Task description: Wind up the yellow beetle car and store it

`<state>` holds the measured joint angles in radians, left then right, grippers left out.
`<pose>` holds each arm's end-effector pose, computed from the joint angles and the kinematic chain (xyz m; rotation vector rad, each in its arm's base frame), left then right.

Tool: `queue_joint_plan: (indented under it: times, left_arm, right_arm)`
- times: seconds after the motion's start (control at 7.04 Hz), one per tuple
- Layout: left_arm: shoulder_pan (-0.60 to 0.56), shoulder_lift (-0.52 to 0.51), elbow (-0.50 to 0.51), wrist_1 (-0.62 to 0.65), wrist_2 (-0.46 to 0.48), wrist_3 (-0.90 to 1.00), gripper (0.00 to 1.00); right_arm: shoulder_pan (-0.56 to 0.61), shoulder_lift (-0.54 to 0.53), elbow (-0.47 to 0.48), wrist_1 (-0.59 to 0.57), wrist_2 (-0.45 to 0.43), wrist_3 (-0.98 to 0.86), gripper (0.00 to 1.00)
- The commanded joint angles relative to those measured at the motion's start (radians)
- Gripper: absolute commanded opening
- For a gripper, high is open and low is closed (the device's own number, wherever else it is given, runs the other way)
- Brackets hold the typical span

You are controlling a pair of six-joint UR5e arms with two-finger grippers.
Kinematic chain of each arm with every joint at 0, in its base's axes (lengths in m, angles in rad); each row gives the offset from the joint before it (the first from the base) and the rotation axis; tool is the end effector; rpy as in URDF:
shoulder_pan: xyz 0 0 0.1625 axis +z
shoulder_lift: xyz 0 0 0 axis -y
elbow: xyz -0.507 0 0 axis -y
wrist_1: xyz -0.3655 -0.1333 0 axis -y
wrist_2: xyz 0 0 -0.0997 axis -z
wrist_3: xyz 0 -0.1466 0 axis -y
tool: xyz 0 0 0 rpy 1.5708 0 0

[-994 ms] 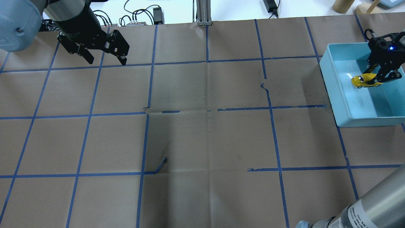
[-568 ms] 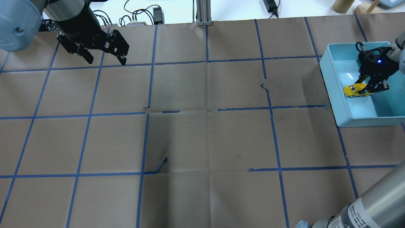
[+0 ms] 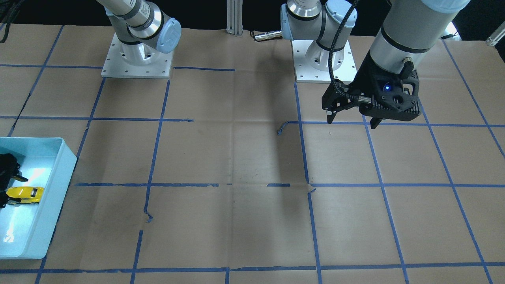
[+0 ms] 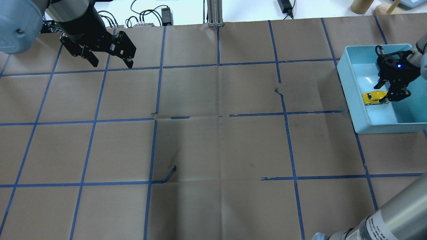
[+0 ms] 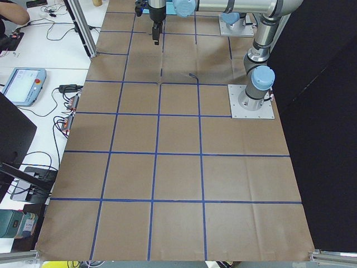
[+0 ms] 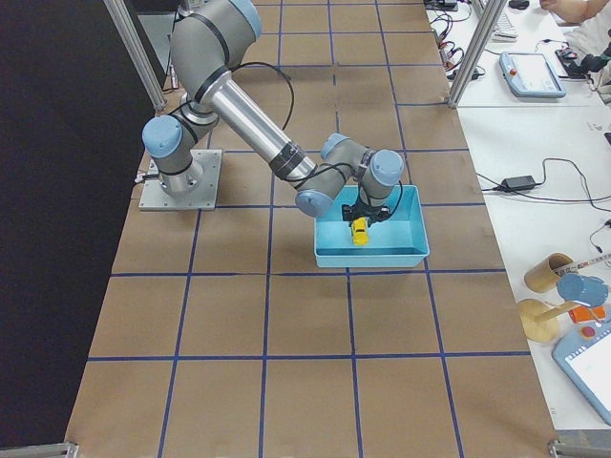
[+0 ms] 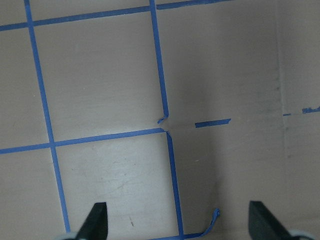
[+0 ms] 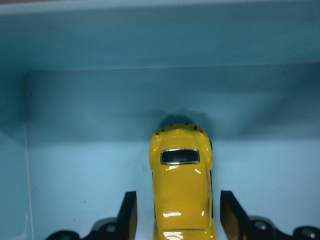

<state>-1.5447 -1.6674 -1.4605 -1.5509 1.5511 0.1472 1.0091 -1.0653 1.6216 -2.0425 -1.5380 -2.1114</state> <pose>-0.1226 -0.5223 0.5290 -0.1896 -3.1186 0.0549 -0.2255 -0.6176 0.2587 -2.1334 2.1820 -0.0187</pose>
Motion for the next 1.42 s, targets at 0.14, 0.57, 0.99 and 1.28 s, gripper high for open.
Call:
queue_joint_plan:
  times: [0.14,0.57,0.99,1.28]
  left_arm:
    - [0.0,0.0,0.0,0.0,0.0,0.0,1.0]
    - [0.0,0.0,0.0,0.0,0.001,0.0,1.0]
    - [0.0,0.0,0.0,0.0,0.004,0.002,1.0]
    - [0.002,0.0,0.0,0.0,0.001,0.0,1.0]
  right_arm:
    - [0.011,-0.019,-0.055,0.068,-0.017,0.068,0.65]
    - [0.057,-0.027,-0.167,0.223,-0.019,0.183,0.65]
    - [0.092,-0.061,-0.17,0.229,-0.014,0.413,0.66]
    - [0.106,-0.102,-0.17,0.235,-0.007,0.631,0.67]
